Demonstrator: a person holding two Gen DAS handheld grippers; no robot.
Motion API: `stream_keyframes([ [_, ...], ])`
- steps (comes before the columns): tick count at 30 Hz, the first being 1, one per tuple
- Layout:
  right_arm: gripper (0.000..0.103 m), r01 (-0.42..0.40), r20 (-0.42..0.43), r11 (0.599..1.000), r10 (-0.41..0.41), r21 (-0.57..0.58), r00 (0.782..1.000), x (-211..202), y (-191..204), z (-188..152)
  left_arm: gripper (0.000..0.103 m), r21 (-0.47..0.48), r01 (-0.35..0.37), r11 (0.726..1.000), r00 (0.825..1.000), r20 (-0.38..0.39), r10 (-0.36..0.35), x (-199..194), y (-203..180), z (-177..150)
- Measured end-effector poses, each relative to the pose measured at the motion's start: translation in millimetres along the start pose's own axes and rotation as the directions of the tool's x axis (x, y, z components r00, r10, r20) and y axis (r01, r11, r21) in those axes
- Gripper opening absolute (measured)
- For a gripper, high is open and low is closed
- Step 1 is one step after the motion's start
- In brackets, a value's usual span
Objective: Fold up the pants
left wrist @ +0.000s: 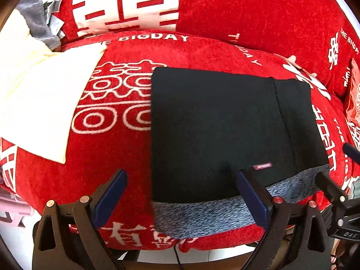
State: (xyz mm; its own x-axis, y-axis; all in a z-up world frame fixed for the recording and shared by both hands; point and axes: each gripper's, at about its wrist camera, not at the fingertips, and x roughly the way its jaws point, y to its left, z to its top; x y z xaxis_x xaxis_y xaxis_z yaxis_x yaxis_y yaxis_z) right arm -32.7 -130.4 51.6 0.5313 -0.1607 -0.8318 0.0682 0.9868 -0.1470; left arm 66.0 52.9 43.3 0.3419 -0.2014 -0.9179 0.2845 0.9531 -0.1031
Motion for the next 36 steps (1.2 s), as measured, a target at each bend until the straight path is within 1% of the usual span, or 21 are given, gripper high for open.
stream_keyframes([
  [3,0.103,-0.041,0.000,0.999,0.041,-0.022,0.999,5.3,11.4,0.9,0.098,-0.010,-0.016,1.000,1.000,-0.025,0.015,8.9,6.5,-2.3],
  [5,0.103,-0.055,-0.014,0.998,0.055,-0.033,0.998,11.3,18.2,-2.8,0.098,-0.020,-0.003,1.000,1.000,-0.031,0.002,11.6,10.0,-4.1],
  [6,0.103,-0.064,-0.024,0.997,0.063,-0.037,0.998,15.2,20.9,-5.6,0.098,-0.024,0.002,1.000,0.999,-0.032,-0.003,13.2,11.0,-4.4],
  [8,0.103,-0.081,-0.076,0.996,0.079,-0.034,0.994,29.2,23.1,-12.2,0.098,-0.020,0.003,1.000,0.999,-0.040,-0.004,16.8,11.2,-4.8],
  [10,0.103,-0.060,-0.070,0.997,0.056,-0.053,0.996,33.0,25.0,-18.1,0.103,-0.027,-0.016,1.000,0.999,-0.041,0.015,19.6,11.6,-6.2],
  [13,0.103,-0.052,-0.060,0.996,0.048,-0.077,0.997,30.3,27.9,-19.8,0.103,-0.029,-0.010,1.000,0.999,-0.038,0.009,20.9,13.3,-6.7],
  [17,0.103,-0.047,-0.031,0.998,0.045,-0.046,0.998,18.5,23.5,-14.0,0.103,-0.021,-0.020,1.000,0.999,-0.032,0.020,16.6,12.4,-6.6],
  [20,0.103,-0.003,0.005,0.999,0.004,-0.050,1.000,3.5,18.4,-7.8,0.103,-0.007,-0.055,0.998,0.998,0.018,0.055,0.6,6.6,-6.8],
  [21,0.103,0.001,0.011,0.999,0.000,-0.047,1.000,-1.5,16.1,-6.6,0.103,0.002,-0.061,0.998,0.998,0.023,0.061,-3.3,4.0,-6.5],
  [25,0.103,0.034,0.002,0.999,-0.034,-0.018,0.999,-9.0,10.6,-2.8,0.103,0.019,-0.021,1.000,1.000,0.024,0.021,-11.7,-5.3,-4.9],
  [27,0.103,0.052,-0.016,0.999,-0.052,0.000,0.999,-9.0,8.1,-2.3,0.103,0.013,-0.033,0.999,0.999,0.025,0.033,-13.5,-8.5,-5.4],
  [29,0.103,0.071,-0.030,0.997,-0.070,0.020,0.997,-7.9,5.0,-4.0,0.103,-0.002,-0.048,0.999,0.998,0.048,0.048,-18.3,-11.1,-8.6],
  [30,0.103,0.073,-0.033,0.997,-0.072,0.025,0.997,-7.9,4.0,-5.1,0.103,-0.008,-0.039,0.999,0.998,0.053,0.039,-19.8,-12.3,-9.9],
  [32,0.103,0.077,-0.039,0.996,-0.075,0.040,0.996,-8.0,2.5,-7.9,0.103,-0.016,0.034,0.999,0.999,0.034,-0.033,-20.2,-13.0,-12.7],
  [33,0.103,0.078,-0.043,0.996,-0.076,0.049,0.996,-7.3,0.9,-9.1,0.103,-0.017,0.054,0.998,0.998,0.025,-0.054,-19.5,-13.8,-14.1],
  [36,0.103,0.082,-0.046,0.994,-0.079,0.068,0.996,-7.5,-1.1,-11.1,0.103,-0.030,0.044,0.999,0.999,0.031,-0.043,-20.4,-14.4,-15.9],
])
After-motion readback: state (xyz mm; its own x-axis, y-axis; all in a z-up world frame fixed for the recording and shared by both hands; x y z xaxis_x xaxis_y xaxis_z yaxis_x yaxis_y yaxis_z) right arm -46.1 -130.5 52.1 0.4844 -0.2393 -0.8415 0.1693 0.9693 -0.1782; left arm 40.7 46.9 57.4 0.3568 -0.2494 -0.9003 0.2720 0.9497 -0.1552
